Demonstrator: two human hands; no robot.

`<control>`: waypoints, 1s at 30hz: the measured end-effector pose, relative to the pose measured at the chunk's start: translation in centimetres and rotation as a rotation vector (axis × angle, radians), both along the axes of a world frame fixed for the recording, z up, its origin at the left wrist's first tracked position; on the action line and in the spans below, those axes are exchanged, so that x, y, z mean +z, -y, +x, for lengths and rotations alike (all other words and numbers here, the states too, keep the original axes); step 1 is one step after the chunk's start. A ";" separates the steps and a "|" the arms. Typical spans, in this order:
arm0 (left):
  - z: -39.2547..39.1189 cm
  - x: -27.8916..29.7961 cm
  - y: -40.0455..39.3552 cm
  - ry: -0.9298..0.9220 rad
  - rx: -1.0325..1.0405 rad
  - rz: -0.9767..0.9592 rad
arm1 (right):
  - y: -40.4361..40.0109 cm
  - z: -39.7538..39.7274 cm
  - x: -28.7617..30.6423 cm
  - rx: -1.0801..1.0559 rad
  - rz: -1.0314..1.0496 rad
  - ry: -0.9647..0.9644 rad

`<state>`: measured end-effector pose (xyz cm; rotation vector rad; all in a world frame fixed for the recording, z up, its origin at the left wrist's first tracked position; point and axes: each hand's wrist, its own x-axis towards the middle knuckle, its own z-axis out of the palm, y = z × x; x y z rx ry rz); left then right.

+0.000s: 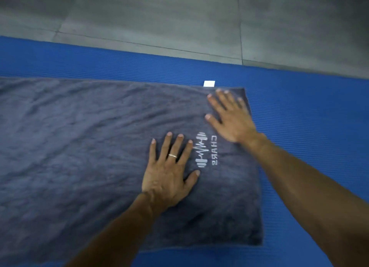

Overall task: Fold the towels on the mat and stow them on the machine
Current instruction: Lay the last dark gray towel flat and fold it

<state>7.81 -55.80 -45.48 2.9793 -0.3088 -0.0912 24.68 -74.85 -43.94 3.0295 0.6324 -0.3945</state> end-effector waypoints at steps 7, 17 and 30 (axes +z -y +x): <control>-0.5 1.4 3.0 0.039 0.004 0.001 | 8.1 1.2 1.8 -0.283 0.059 0.067; -1.4 5.3 17.3 -0.250 0.087 -0.078 | 11.6 -5.4 3.0 -0.102 0.117 -0.061; -0.3 8.7 6.7 -0.466 0.266 -0.706 | 6.0 -3.7 6.0 -0.020 0.153 0.028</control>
